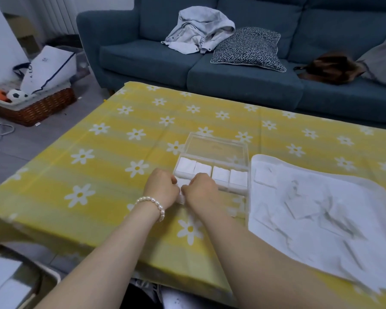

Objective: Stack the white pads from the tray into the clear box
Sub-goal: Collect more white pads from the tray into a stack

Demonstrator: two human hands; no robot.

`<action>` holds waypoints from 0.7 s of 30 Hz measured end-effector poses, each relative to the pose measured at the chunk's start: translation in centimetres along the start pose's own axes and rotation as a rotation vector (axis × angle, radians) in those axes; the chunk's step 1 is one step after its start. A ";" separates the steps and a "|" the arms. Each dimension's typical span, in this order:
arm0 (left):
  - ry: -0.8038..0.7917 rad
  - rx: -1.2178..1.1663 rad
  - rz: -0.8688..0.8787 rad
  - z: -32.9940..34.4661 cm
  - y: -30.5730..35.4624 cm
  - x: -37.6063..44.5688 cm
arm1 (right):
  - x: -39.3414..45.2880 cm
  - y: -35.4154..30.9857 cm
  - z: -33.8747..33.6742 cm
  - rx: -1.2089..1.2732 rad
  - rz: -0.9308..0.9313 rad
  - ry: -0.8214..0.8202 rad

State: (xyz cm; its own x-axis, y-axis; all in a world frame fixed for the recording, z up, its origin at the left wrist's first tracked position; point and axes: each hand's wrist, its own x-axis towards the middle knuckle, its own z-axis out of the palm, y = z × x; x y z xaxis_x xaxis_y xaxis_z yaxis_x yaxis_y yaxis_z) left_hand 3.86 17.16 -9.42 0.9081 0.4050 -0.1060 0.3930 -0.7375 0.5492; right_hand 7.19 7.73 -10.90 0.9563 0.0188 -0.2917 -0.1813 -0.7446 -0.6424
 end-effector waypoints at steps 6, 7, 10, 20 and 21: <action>0.129 0.162 0.122 -0.3 2.5 -0.4 | -1.8 0.2 -3.2 0.016 -0.178 0.040; 0.152 0.105 0.159 -0.3 3.3 -0.6 | -2.2 0.6 -4.5 0.014 -0.225 0.070; 0.072 -0.046 0.289 0.5 6.4 -2.0 | -3.5 3.8 -9.8 -0.058 -0.295 0.143; -0.341 0.128 0.640 9.5 14.9 -8.6 | -5.5 20.5 -26.4 -0.268 0.130 0.091; -0.363 0.141 0.659 10.3 15.3 -9.1 | -5.3 21.7 -26.9 -0.259 0.165 0.086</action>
State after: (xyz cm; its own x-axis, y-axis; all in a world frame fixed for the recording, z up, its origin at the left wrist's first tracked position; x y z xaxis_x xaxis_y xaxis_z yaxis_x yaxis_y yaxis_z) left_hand 3.10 -3.36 -8.64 0.9420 -0.3278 -0.0720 -0.2541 -0.8368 0.4849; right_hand 4.36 -26.46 -4.24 0.9366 -0.1645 -0.3094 -0.2819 -0.8781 -0.3865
